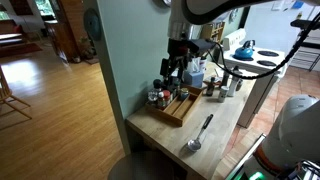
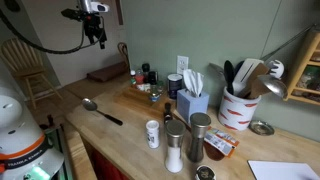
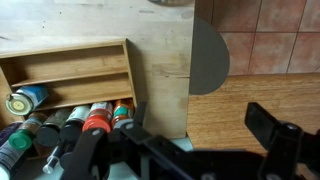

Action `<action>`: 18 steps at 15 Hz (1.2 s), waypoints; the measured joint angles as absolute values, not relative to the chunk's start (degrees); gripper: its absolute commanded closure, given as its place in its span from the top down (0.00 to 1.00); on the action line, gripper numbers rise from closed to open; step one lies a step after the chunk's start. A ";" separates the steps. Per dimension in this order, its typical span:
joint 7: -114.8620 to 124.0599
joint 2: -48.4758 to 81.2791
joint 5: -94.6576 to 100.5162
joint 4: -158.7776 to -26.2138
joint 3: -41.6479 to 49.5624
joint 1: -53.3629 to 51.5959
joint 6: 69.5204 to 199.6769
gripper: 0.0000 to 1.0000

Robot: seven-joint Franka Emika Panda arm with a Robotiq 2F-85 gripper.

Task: Pick up the brown bottle on the counter top and put it in the second bottom compartment of the spice bottle rack

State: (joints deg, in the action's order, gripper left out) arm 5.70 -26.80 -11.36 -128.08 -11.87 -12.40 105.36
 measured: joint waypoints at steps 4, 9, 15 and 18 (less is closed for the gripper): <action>5.70 -26.80 -11.36 -128.07 -11.88 -12.40 105.36 1.00; 5.70 -26.80 -11.36 -128.07 -11.88 -12.40 105.36 1.00; 5.42 -26.81 -11.37 -128.09 -10.55 -11.39 105.66 1.00; 4.47 -26.81 -11.30 -128.67 -6.36 -8.56 106.44 1.00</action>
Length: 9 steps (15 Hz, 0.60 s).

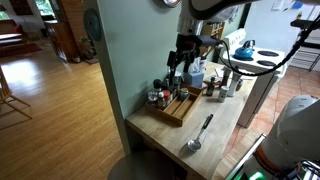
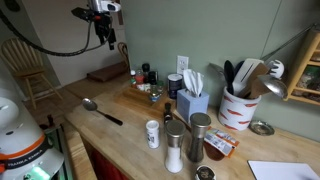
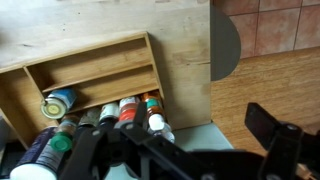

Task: Pick up the brown bottle on the counter top and put it in the second bottom compartment of the spice bottle rack

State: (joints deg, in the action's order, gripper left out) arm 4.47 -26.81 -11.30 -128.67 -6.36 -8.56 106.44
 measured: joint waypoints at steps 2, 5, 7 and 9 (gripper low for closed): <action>3.25 -26.80 -10.57 -129.66 -3.67 -5.98 106.76 1.00; 1.86 -26.86 -7.61 -132.55 -0.81 -2.15 108.92 1.00; 0.97 -26.92 -5.55 -135.52 0.85 0.09 111.18 1.00; 0.81 -26.89 -4.80 -138.59 2.64 2.04 113.58 1.00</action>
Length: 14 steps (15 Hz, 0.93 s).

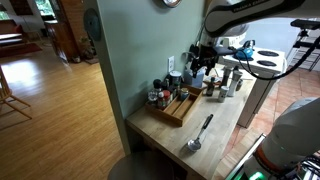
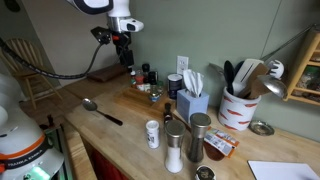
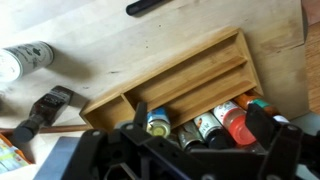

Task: Pick up the brown bottle on the counter top and put it in the second bottom compartment of the spice bottle rack

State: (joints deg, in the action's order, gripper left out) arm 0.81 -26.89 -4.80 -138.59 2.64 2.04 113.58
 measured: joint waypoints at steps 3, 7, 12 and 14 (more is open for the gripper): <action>0.10 -26.51 -4.69 -142.14 5.99 4.81 116.86 1.00; -0.75 -25.10 -4.55 -143.13 8.99 7.75 118.77 1.00; -0.65 -25.22 -4.57 -142.88 7.92 7.42 118.77 1.00; -0.65 -25.21 -4.57 -142.88 7.90 7.42 118.77 1.00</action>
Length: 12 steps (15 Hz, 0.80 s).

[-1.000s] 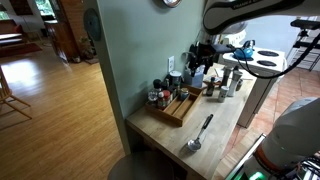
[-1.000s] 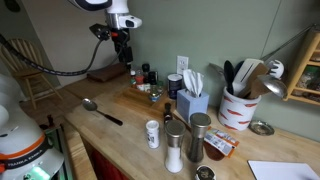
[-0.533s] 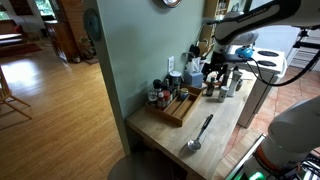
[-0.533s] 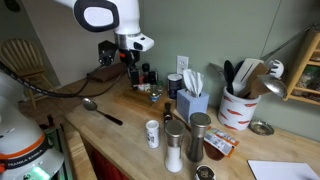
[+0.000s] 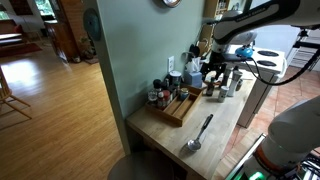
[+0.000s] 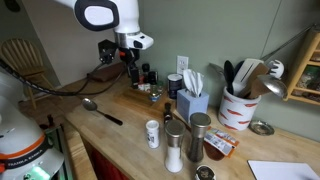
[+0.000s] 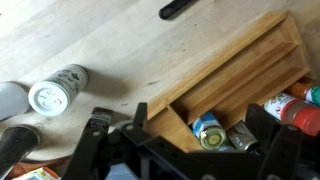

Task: Pick up the brown bottle on the counter top and put it in the second bottom compartment of the spice bottle rack

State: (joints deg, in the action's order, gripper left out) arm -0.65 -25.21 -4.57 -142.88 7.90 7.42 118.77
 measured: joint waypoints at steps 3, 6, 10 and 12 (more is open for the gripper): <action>0.18 -24.21 -4.21 -142.36 7.90 7.79 119.30 1.00; 2.13 -20.84 -2.24 -141.55 7.98 9.16 123.92 1.00; 4.28 -14.53 -0.07 -139.86 8.85 11.62 130.95 1.00; 5.68 -11.58 0.46 -138.50 9.45 12.62 132.59 1.00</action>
State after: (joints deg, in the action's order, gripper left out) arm 5.68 -11.58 0.46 -138.50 9.45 12.62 132.59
